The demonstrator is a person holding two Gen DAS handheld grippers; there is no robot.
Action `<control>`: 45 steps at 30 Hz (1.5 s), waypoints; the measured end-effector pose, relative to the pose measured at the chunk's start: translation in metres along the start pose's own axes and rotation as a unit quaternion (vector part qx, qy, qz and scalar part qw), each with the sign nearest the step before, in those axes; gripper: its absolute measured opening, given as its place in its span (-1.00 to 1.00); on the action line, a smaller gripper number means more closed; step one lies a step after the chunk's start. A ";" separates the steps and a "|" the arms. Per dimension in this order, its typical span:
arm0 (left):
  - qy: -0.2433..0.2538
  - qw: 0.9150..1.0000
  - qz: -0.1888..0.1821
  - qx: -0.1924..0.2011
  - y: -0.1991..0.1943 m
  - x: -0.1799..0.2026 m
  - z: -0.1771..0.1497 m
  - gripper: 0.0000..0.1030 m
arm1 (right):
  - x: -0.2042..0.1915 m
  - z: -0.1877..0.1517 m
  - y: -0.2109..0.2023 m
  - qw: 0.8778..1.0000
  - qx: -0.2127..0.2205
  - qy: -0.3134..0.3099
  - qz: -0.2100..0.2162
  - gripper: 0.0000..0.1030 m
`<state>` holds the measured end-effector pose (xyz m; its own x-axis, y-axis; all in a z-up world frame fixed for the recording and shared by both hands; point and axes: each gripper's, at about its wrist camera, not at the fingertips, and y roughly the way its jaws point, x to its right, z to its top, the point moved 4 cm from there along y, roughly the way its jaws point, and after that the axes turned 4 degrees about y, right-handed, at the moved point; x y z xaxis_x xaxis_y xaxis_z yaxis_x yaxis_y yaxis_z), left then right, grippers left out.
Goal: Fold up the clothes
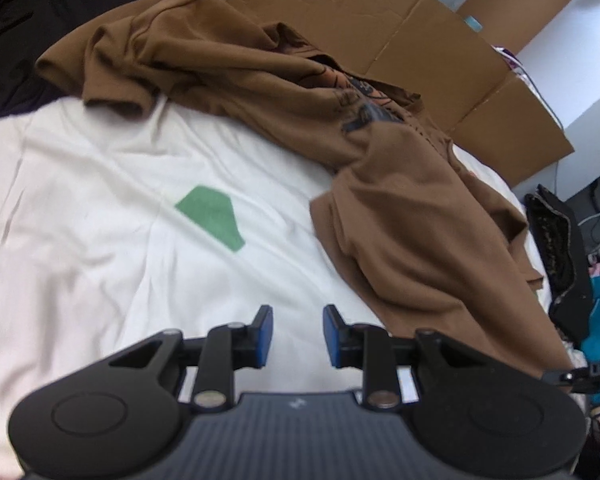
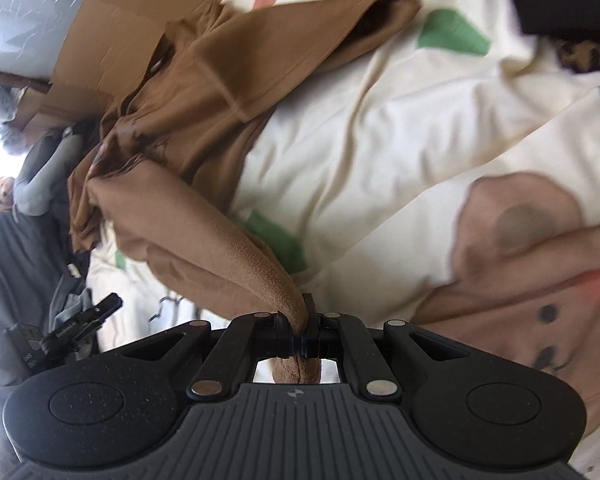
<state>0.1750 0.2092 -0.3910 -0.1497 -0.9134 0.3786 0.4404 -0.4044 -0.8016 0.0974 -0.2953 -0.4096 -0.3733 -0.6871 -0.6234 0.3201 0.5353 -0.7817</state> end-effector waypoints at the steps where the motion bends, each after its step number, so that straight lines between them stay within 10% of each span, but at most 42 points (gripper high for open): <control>1: 0.002 1.000 0.000 0.002 0.006 0.005 0.004 -0.35 | 0.003 0.001 -0.002 1.000 0.003 0.000 -0.006 -0.99; 4: 0.018 1.000 0.002 0.008 0.018 0.017 0.012 -0.03 | 0.012 0.006 -0.008 1.000 0.010 0.000 -0.023 -0.99; 31: 0.092 0.995 -0.018 0.022 0.090 0.072 0.043 0.30 | 0.024 0.026 -0.013 0.998 0.045 0.009 -0.040 -0.99; 36: 0.105 0.994 -0.013 0.030 0.092 0.078 0.047 -0.63 | 0.024 0.025 -0.011 0.998 0.045 0.010 -0.036 -0.99; 45: 0.082 0.995 -0.005 0.053 0.020 0.078 0.034 -0.68 | 0.007 0.014 -0.026 0.998 0.058 -0.005 -0.007 -0.99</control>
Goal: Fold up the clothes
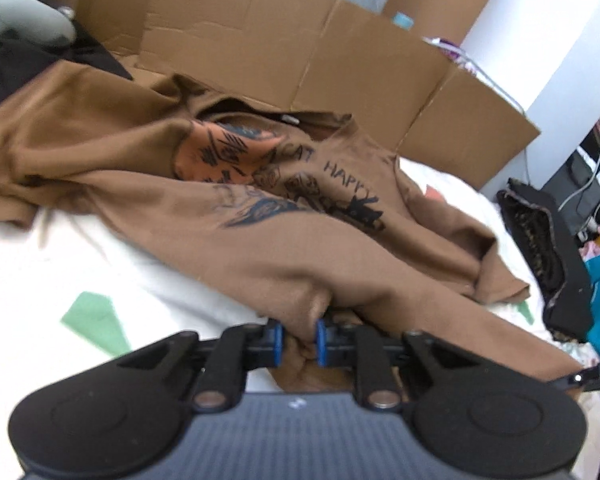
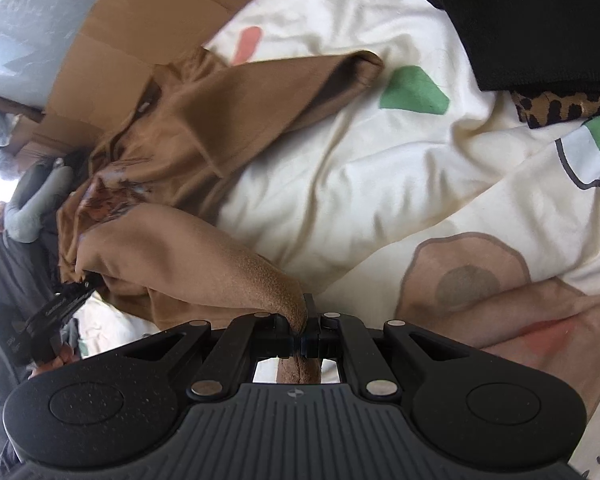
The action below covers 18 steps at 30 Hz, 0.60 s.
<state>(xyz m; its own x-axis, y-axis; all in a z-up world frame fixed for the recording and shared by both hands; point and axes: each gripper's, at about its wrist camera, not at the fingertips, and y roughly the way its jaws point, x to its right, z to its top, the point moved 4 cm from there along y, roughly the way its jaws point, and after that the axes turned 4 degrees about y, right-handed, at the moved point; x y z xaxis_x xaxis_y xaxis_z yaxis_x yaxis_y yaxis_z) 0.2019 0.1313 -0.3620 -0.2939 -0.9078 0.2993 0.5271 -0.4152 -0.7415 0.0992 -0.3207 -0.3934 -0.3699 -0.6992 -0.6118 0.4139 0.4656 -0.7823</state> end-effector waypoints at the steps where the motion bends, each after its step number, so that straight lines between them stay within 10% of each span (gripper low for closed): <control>1: -0.004 1.000 0.001 0.002 -0.010 0.000 -0.001 -0.68 | -0.003 -0.002 -0.003 1.000 0.003 -0.002 0.005 -0.99; 18: -0.015 0.997 0.072 -0.009 -0.143 0.001 -0.001 -0.69 | -0.061 -0.029 -0.028 0.995 -0.003 -0.073 0.072 -0.99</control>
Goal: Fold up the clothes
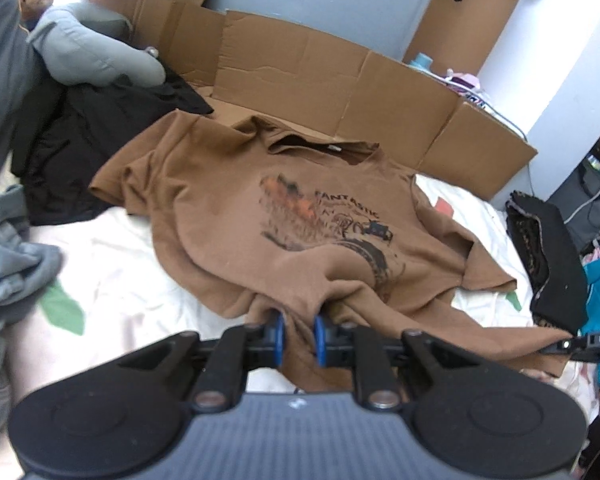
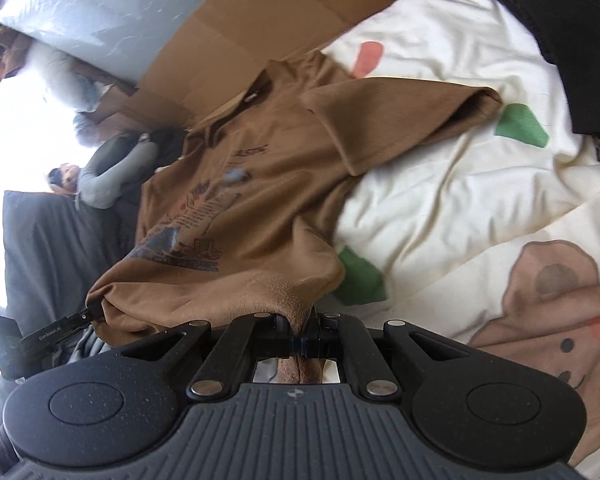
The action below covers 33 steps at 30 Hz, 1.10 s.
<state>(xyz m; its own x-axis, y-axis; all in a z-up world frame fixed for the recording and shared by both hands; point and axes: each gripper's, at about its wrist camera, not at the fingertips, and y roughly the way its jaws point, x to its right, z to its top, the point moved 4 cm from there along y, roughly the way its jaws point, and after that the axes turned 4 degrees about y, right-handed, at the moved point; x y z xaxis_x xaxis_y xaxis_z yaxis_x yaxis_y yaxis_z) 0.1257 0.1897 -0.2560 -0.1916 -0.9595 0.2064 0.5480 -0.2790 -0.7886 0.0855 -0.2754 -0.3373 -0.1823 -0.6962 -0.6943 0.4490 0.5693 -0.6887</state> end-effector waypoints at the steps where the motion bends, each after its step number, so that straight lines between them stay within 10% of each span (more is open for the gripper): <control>1: -0.001 1.000 0.002 -0.004 -0.001 -0.002 -0.001 -0.69 | -0.002 -0.002 0.000 1.000 -0.002 -0.003 0.002 -0.99; 17: 0.041 0.993 0.034 -0.103 0.035 -0.005 -0.029 -0.70 | -0.001 -0.025 0.010 1.000 -0.028 -0.014 -0.003 -0.99; 33: 0.032 0.996 0.006 -0.080 0.080 0.006 -0.021 -0.42 | 0.047 0.016 0.014 0.998 0.043 0.019 -0.046 -0.99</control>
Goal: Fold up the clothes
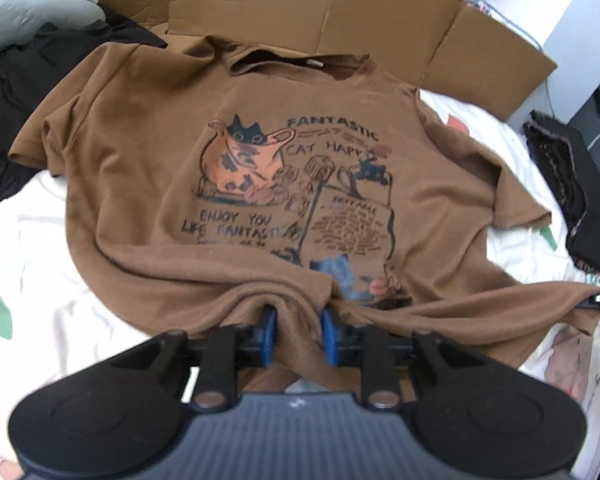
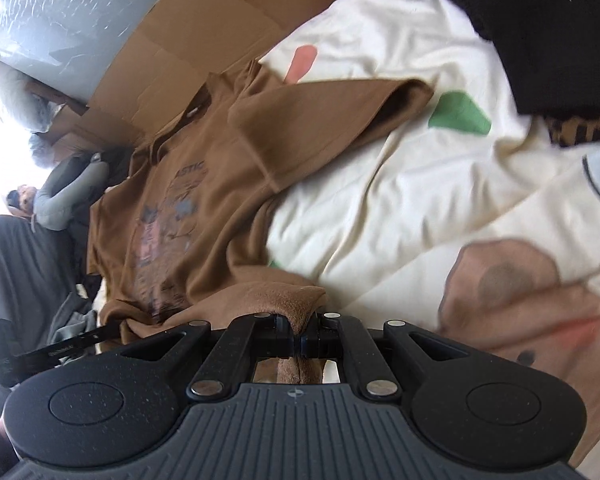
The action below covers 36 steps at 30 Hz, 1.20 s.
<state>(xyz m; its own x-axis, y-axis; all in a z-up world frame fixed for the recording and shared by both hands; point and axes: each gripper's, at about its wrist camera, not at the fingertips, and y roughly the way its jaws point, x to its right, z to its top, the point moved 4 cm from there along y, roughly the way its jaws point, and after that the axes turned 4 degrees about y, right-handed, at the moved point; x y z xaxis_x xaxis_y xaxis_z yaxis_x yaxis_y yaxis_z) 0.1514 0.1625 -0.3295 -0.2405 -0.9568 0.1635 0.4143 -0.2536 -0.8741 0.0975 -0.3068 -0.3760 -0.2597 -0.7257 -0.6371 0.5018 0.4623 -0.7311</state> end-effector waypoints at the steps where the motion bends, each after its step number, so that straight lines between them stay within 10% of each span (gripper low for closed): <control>1: -0.003 1.000 -0.001 0.003 -0.001 -0.001 0.000 -0.39 | 0.001 0.004 0.001 1.000 0.004 -0.002 -0.004 -0.99; 20: -0.096 0.994 0.043 -0.005 0.009 -0.073 -0.033 -0.23 | -0.004 0.027 0.019 0.999 0.014 -0.028 -0.037 -0.98; 32: -0.074 0.997 0.001 -0.012 0.054 -0.059 -0.037 -0.23 | 0.000 0.025 0.021 0.998 0.001 -0.034 -0.047 -0.98; 34: -0.070 0.998 -0.005 -0.010 0.057 -0.057 -0.036 -0.36 | 0.000 0.025 0.021 0.998 0.000 -0.035 -0.048 -0.98; 36: -0.061 0.998 -0.012 -0.010 0.057 -0.056 -0.036 -0.96 | 0.000 0.025 0.021 0.998 -0.001 -0.036 -0.049 -0.98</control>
<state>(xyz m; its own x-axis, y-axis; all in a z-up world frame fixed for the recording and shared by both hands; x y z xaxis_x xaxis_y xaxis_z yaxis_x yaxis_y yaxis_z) 0.1569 0.2066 -0.4053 -0.1407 -0.9609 0.2383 0.3910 -0.2750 -0.8783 0.1288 -0.3098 -0.3855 -0.2475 -0.8016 -0.5443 0.4751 0.3892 -0.7892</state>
